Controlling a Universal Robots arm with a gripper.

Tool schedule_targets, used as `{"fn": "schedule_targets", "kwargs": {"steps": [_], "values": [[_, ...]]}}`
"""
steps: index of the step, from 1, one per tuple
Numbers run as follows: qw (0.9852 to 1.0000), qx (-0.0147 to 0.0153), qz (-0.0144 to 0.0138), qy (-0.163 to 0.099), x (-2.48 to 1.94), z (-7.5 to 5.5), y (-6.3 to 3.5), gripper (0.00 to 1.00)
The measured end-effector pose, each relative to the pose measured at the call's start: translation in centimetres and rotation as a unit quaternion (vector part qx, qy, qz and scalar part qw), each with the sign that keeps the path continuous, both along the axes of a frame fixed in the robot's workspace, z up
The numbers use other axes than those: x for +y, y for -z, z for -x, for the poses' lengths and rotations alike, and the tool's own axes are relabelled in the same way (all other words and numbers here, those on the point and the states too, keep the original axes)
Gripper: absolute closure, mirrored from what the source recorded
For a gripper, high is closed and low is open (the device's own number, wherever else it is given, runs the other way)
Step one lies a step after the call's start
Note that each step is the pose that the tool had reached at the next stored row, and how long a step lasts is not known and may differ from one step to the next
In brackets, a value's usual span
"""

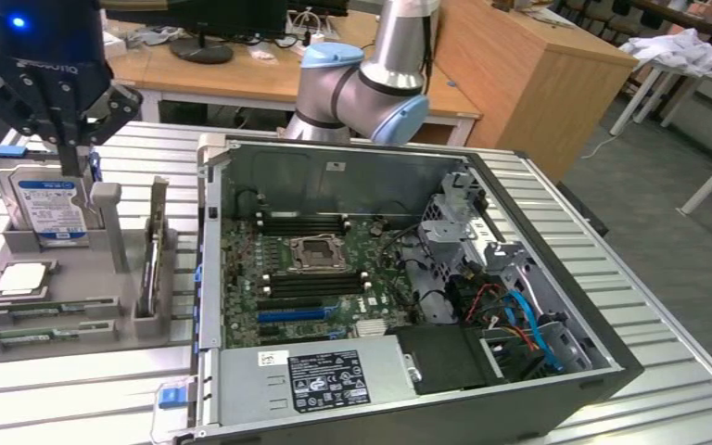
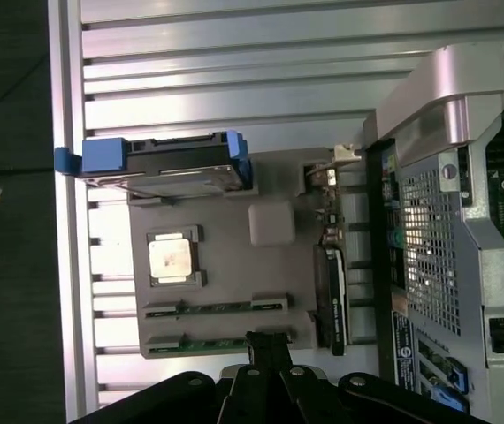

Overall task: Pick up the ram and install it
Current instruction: 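Reach for the ram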

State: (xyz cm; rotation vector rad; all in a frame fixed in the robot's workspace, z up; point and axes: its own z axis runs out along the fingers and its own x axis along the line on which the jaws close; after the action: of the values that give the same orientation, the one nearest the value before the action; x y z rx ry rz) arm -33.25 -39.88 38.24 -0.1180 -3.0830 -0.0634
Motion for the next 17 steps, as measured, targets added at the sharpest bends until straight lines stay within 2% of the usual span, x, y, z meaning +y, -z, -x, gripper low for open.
{"fn": "schedule_targets", "kwargs": {"steps": [12, 17], "values": [[1.0, 0.0039, 0.0, 0.0, 0.0, 2.5, 0.12, 0.89], [1.0, 0.0053, 0.0, 0.0, 0.0, 2.9, 0.15, 0.89]]}}
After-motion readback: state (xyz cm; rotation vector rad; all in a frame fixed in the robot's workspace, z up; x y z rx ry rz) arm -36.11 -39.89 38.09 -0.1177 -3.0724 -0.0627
